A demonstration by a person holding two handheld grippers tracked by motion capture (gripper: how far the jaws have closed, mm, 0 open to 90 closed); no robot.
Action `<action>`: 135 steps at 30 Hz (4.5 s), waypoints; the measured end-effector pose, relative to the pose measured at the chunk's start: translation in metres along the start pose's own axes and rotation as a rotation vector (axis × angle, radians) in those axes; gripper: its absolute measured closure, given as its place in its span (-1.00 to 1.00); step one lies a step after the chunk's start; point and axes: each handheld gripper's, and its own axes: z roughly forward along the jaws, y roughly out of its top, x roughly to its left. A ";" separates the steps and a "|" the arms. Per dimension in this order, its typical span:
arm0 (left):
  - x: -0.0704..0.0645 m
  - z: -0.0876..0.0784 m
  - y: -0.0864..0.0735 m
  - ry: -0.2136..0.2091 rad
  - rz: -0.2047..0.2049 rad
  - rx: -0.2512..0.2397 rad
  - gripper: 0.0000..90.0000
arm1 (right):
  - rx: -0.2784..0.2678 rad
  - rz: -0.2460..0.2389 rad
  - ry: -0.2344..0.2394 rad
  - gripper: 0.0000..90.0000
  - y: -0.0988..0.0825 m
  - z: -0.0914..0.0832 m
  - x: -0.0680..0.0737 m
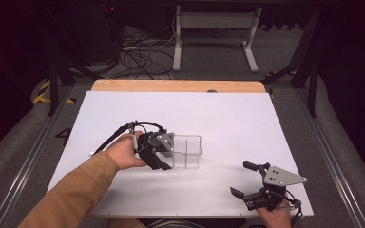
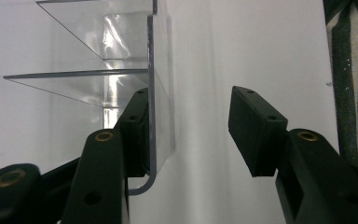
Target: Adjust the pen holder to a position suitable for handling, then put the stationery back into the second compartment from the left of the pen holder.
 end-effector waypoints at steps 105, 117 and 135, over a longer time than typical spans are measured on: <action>0.030 -0.059 -0.164 0.264 -0.314 -0.017 -0.54 | 0.008 0.009 0.005 -0.94 -0.001 0.001 0.002; 0.031 -0.042 -0.170 0.219 -0.304 0.034 -0.44 | 0.011 0.010 0.006 -0.94 -0.002 0.002 0.002; 0.034 -0.015 -0.163 0.187 -0.170 0.166 0.15 | 0.012 0.008 0.010 -0.94 -0.002 0.002 0.002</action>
